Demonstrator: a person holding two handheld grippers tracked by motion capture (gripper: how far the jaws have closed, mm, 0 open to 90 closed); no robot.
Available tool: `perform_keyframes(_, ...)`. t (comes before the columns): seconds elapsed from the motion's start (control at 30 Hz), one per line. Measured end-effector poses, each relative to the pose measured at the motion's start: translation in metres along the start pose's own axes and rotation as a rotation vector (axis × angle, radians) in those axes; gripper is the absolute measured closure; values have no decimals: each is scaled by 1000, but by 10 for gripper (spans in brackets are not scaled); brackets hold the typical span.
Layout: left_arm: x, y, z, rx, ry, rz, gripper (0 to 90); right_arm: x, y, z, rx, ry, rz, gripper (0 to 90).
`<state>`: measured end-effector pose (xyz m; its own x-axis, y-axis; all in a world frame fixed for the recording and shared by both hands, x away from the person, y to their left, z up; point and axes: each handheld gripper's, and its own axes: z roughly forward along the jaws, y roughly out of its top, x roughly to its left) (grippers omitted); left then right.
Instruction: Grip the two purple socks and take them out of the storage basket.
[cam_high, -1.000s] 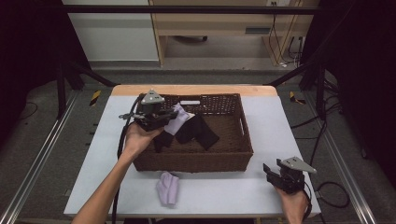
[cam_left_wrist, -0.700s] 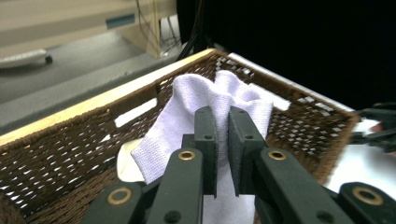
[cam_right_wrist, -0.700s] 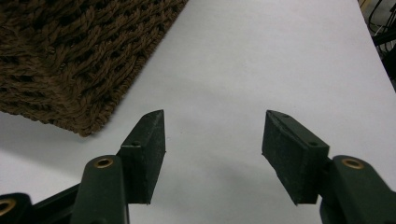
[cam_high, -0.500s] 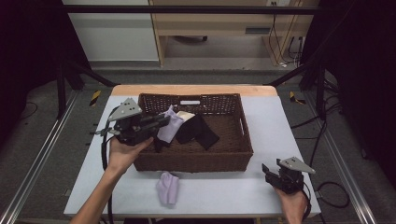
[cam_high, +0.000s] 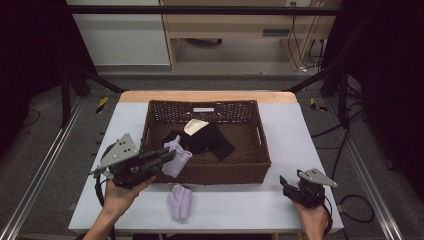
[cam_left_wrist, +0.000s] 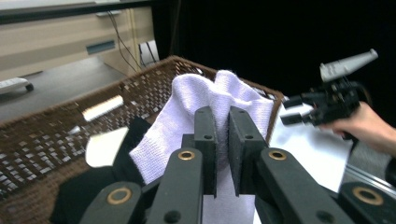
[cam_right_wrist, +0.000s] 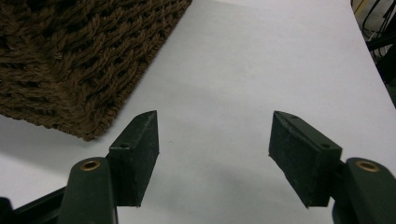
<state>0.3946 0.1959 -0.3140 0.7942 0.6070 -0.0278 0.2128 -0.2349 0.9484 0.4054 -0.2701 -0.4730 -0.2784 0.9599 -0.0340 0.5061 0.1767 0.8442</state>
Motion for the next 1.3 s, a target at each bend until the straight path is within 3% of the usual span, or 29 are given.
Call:
perform_keyframes(0.13,-10,-15,3,40,-13,14,818,0,0,0,-1,-2,4,330)
perform_keyframes(0.43,-23,-58,26,165,-45,-1,817,0,-1,0,6,-5,8,318)
perform_keyframes(0.63,-24,-82,43,244,-77,-28,814,0,-2,2,17,-9,9,309)
perform_keyframes(0.67,-23,-90,50,277,-84,-36,813,1,-2,2,19,-7,12,309)
perform_keyframes(0.8,-20,-105,64,334,-82,-46,792,2,-2,4,28,-11,12,302)
perform_keyframes(0.87,-19,-107,67,342,-91,-54,765,2,-2,4,28,-10,12,294)
perform_keyframes(0.97,-16,-107,64,335,-97,-76,615,2,-2,5,29,-14,4,284)
perform_keyframes(1.1,-11,-104,50,296,-38,-87,508,3,-2,5,30,-13,2,281)
perform_keyframes(1.13,-8,-103,42,278,-6,-86,477,3,-2,5,29,-15,1,276)
perform_keyframes(1.27,2,-106,22,245,65,-106,429,2,-3,4,28,-19,6,267)
perform_keyframes(1.3,2,-106,22,245,65,-106,414,2,-3,4,28,-19,6,267)
